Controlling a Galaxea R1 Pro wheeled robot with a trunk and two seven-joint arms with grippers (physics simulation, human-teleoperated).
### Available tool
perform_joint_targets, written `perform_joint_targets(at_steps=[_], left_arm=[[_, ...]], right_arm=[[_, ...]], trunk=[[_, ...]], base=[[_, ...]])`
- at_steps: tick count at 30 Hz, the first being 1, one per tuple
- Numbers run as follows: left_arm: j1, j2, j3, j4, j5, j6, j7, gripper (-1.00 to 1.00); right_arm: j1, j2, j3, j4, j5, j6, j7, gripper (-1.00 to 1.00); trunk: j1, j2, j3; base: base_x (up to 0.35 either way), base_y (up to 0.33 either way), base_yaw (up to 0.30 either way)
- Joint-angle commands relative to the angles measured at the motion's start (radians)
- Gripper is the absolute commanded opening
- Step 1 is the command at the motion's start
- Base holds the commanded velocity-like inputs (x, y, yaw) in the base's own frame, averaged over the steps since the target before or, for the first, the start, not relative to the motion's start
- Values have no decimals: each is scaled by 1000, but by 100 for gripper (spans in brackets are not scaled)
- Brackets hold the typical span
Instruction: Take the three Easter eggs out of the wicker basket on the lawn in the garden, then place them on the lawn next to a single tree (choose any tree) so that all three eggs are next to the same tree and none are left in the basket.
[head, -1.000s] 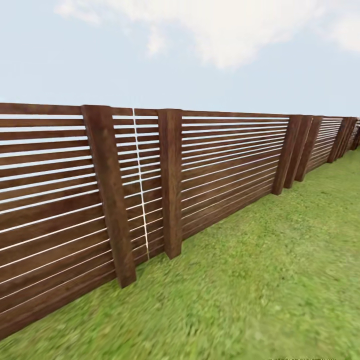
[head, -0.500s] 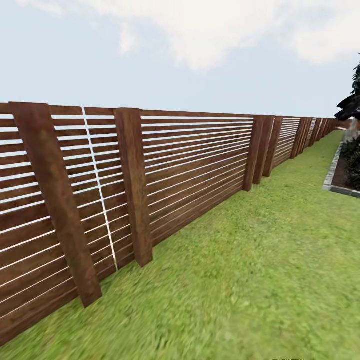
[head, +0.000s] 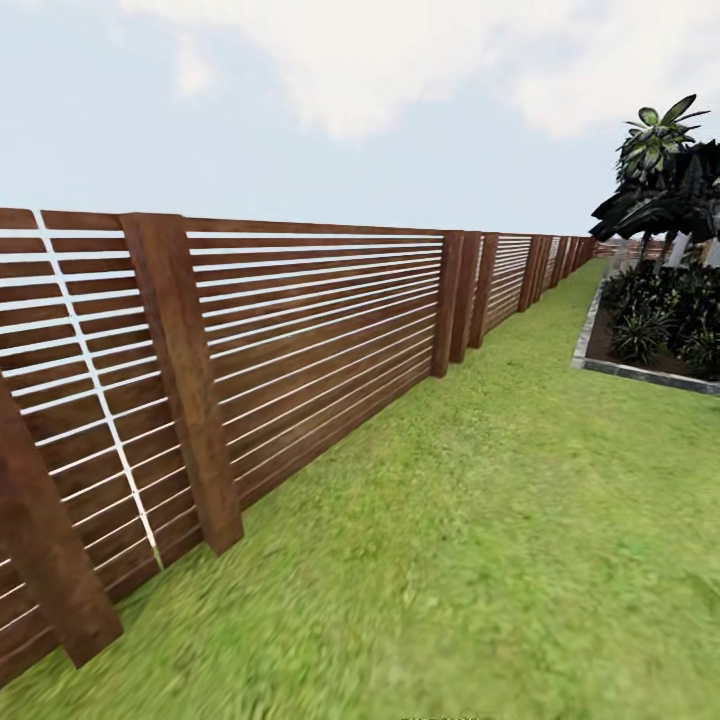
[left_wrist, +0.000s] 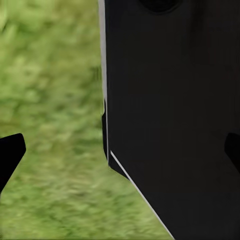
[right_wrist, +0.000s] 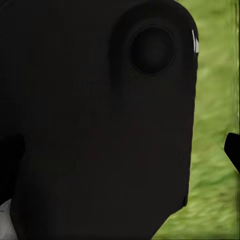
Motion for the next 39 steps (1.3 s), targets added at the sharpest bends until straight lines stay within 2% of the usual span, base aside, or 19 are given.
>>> perform_joint_targets(at_steps=[1, 6, 19, 39], left_arm=[[0, 0, 0, -2, 0, 0, 0, 100], [0, -18, 2, -2, 1, 5, -2, 100], [0, -19, 4, -2, 6, 3, -7, 100], [0, -18, 3, -2, 5, -2, -5, 100]], right_arm=[[-1, 0, 0, 2, -4, -6, 2, 100], [-1, 0, -1, 2, -4, -6, 2, 100], [-1, 0, -2, 2, -4, -6, 2, 100], [-1, 0, -2, 2, -5, -7, 3, 100]], trunk=[[0, -1, -1], [0, -1, -1], [0, -1, -1], [0, -1, -1]], base=[[3, -323, -283], [1, -324, -279], [-30, -280, -262], [-289, -145, -256]])
